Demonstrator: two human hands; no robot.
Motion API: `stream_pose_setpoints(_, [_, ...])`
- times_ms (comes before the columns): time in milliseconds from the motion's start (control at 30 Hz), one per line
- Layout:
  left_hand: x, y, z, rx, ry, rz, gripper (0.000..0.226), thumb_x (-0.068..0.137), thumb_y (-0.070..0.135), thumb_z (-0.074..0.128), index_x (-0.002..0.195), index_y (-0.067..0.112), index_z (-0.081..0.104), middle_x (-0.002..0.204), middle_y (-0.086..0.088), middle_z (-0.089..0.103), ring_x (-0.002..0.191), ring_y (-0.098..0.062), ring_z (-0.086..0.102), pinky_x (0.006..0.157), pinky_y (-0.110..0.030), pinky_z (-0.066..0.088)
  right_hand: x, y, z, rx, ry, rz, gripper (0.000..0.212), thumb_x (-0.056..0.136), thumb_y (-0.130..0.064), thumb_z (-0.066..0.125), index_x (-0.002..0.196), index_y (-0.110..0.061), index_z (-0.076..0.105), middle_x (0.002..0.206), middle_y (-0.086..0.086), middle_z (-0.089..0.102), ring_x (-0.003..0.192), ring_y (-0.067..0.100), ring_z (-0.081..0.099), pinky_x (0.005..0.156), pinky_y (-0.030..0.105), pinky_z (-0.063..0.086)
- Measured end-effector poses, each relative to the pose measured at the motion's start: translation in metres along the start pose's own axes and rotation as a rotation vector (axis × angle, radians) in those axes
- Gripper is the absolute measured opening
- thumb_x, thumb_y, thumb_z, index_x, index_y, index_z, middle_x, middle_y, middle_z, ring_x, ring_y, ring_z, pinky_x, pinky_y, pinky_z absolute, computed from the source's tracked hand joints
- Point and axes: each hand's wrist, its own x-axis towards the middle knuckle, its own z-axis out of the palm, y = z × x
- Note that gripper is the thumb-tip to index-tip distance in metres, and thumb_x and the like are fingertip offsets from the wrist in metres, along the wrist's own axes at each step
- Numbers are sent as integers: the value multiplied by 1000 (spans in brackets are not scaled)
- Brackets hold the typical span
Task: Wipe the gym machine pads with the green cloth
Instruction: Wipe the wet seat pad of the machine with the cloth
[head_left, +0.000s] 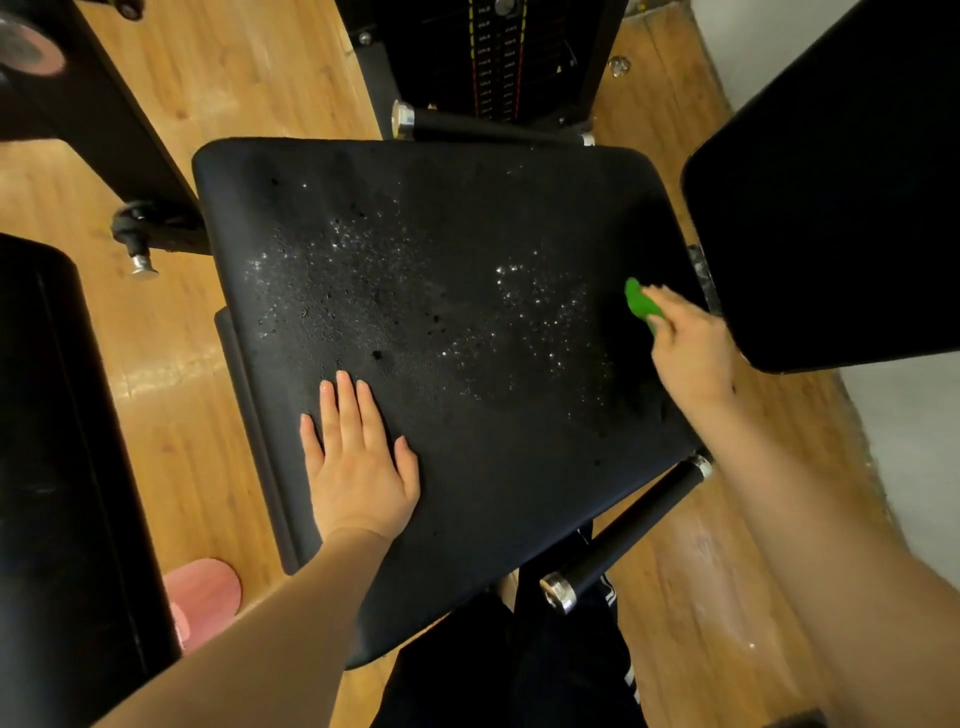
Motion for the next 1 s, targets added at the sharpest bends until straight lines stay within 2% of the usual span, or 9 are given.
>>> stream_pose_setpoints(133, [0,-1,-1,-9,1,-6,69,90,38,27,145,-4,34,153,-21,31,143,-35,21,117,-39,-5,94,-39,17,-36,-43,-216,41,91,6,44,130,-2,52,137,15,50,131,23,43,108,20,24])
stream_pose_setpoints(300, [-1,2,-1,-16,-10,-13,69,88,35,31,142,-7,36,150,-23,35,141,-34,21,117,-41,-2,190,-38,44,-117,-168,-259,50,91,12,35,138,-3,42,147,13,36,138,21,30,103,6,6])
stream_pose_setpoints(367, [1,1,-1,-7,-18,-13,69,87,35,32,141,-7,37,150,-24,35,141,-34,21,117,-42,-1,203,-34,51,-141,-242,-278,51,91,12,36,139,-3,41,149,12,32,140,22,26,104,7,4])
stream_pose_setpoints(433, [4,0,-2,5,-26,-11,69,86,35,32,141,-8,37,150,-24,35,141,-35,21,117,-42,-1,203,-31,57,-137,-227,-289,51,90,11,39,138,-5,42,148,10,35,140,21,27,105,7,4])
stream_pose_setpoints(533, [3,0,-3,5,-36,-11,69,86,34,32,141,-8,36,150,-25,35,140,-36,22,116,-43,0,188,-28,59,-68,-205,-263,53,87,15,37,136,-5,46,146,11,39,138,21,30,96,-7,6])
stream_pose_setpoints(600, [2,0,-4,5,-33,-13,69,87,34,32,141,-8,36,150,-25,35,141,-36,21,117,-43,0,175,-22,57,-28,-203,-259,54,86,17,34,134,-4,48,144,12,41,138,22,31,104,0,17])
stream_pose_setpoints(667, [3,0,-4,7,-27,-14,69,87,35,31,142,-8,36,150,-25,34,141,-36,21,117,-43,-2,159,-14,53,-29,-187,-290,55,85,19,34,132,-4,50,142,13,43,137,24,33,113,28,27])
stream_pose_setpoints(700, [3,1,-5,10,-23,-16,69,88,35,31,142,-8,36,150,-25,33,141,-36,20,117,-42,-2,150,-9,52,-43,-181,-309,55,84,19,35,132,-4,51,142,13,44,136,24,34,114,35,28])
stream_pose_setpoints(1000, [1,4,-4,23,-6,-10,71,90,37,26,144,-8,32,153,-25,28,143,-38,20,116,-45,3,43,31,27,-91,-204,-311,57,81,22,40,131,-3,51,141,13,44,135,27,36,111,30,21])
